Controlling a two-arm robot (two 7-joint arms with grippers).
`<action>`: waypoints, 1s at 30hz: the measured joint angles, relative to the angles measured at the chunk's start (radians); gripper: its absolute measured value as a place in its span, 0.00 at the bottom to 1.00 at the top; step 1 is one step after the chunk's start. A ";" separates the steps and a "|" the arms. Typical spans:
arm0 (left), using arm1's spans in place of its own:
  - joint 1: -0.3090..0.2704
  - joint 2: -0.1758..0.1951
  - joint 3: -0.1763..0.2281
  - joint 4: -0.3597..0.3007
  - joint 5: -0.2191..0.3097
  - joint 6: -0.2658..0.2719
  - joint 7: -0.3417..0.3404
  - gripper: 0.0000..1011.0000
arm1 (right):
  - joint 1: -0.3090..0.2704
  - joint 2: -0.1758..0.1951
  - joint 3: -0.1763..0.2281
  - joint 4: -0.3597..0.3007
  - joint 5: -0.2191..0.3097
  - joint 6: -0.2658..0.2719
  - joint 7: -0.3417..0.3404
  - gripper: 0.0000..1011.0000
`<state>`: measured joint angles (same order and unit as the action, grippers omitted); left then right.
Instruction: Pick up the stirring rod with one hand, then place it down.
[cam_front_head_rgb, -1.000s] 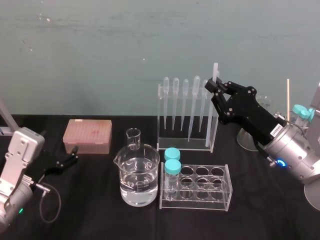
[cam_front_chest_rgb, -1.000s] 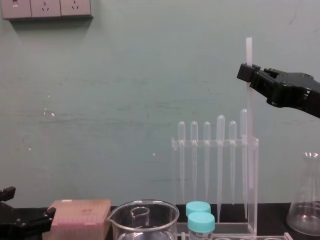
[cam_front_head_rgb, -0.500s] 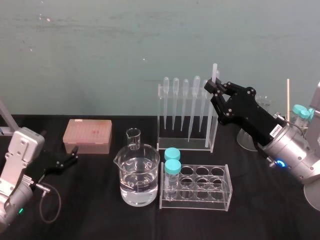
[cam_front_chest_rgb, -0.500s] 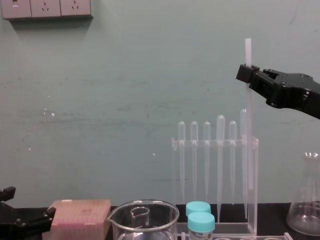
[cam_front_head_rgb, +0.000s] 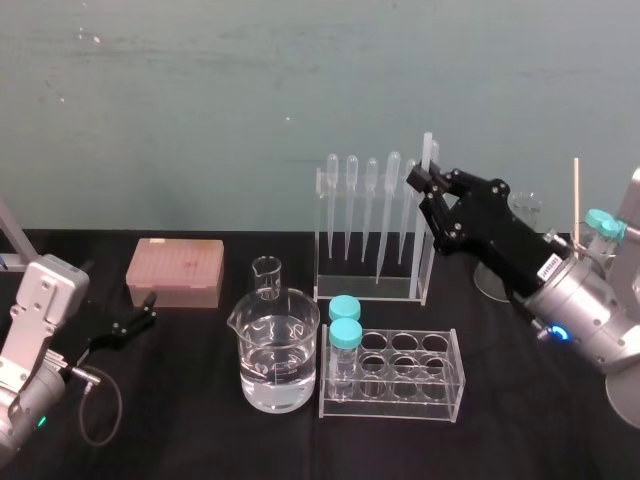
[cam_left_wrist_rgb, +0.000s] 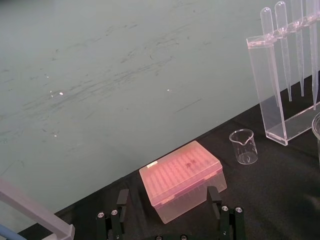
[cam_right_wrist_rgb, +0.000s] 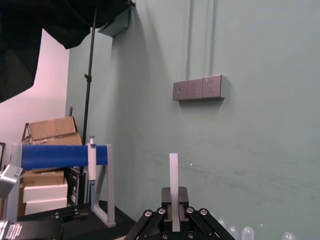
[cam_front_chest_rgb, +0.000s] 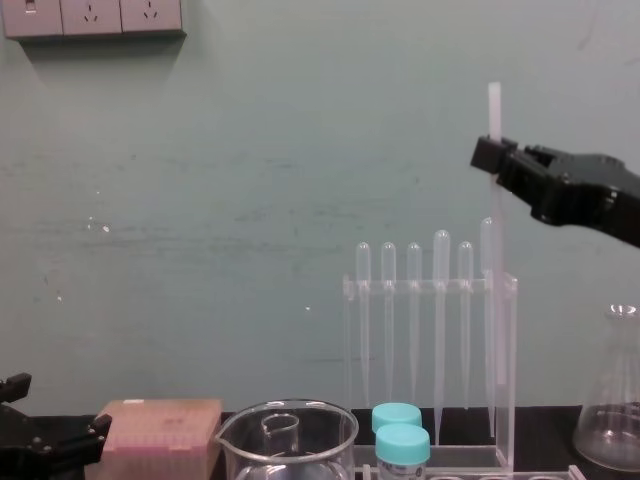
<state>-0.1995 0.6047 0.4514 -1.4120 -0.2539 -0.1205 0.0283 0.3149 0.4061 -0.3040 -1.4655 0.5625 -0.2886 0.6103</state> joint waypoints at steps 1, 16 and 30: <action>0.000 0.000 0.000 0.000 0.000 0.000 0.000 0.99 | -0.003 0.000 -0.002 0.005 -0.002 -0.004 0.003 0.07; 0.000 0.000 0.000 0.000 0.000 0.000 0.000 0.99 | -0.021 -0.015 -0.018 0.088 -0.039 -0.070 0.026 0.07; 0.000 0.000 0.000 0.000 0.000 0.000 0.000 0.99 | 0.000 -0.047 -0.031 0.161 -0.068 -0.077 0.028 0.07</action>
<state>-0.1995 0.6047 0.4514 -1.4120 -0.2539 -0.1205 0.0283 0.3153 0.3590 -0.3347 -1.3045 0.4942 -0.3651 0.6378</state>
